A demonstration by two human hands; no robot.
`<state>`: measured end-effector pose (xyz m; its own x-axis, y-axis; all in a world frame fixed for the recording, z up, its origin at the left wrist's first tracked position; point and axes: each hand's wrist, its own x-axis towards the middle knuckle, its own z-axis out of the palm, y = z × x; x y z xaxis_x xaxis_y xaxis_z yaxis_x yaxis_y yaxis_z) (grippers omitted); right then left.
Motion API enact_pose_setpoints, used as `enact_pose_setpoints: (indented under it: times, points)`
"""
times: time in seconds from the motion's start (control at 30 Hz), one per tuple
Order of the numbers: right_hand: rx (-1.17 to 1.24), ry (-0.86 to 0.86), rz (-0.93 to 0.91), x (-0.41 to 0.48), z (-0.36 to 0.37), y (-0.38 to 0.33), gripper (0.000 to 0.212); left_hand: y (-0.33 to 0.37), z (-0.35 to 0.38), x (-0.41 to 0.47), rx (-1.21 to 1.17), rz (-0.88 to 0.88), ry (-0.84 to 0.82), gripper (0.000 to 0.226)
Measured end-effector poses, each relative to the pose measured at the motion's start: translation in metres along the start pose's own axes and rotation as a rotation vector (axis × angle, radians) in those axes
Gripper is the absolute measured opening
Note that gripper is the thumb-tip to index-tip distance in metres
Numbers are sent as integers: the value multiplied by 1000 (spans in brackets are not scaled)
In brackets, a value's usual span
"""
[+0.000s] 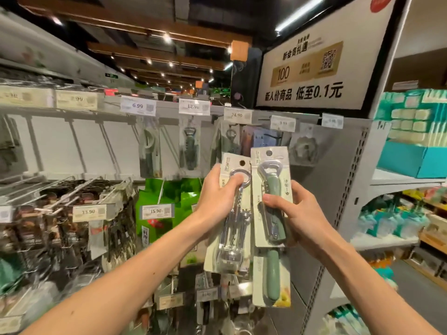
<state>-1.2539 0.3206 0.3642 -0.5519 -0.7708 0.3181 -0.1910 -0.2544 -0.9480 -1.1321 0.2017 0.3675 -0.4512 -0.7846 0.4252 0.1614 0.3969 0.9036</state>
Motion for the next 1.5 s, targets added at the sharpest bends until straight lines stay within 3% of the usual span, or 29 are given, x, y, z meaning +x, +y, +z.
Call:
enact_pose_setpoints:
  times: [0.07,0.17,0.33,0.6,0.9,1.27,1.5]
  points:
    - [14,-38,8,20,-3,10,35,-7,4,18,68,-4,21,46]
    - [34,-99,13,53,-7,25,37,-21,9,45,106,4,46,17]
    - [49,-181,15,110,-20,39,33,-34,22,88,183,50,87,5]
    - [81,-243,3,182,-37,50,32,-34,36,153,411,123,67,58]
    - [51,-305,-61,209,-55,64,34,-31,49,185,428,412,207,63]
    - [61,-374,-80,226,-49,66,36,-30,42,210,495,487,199,76]
    - [36,-375,-106,233,-47,64,37,-52,34,231,668,652,236,84]
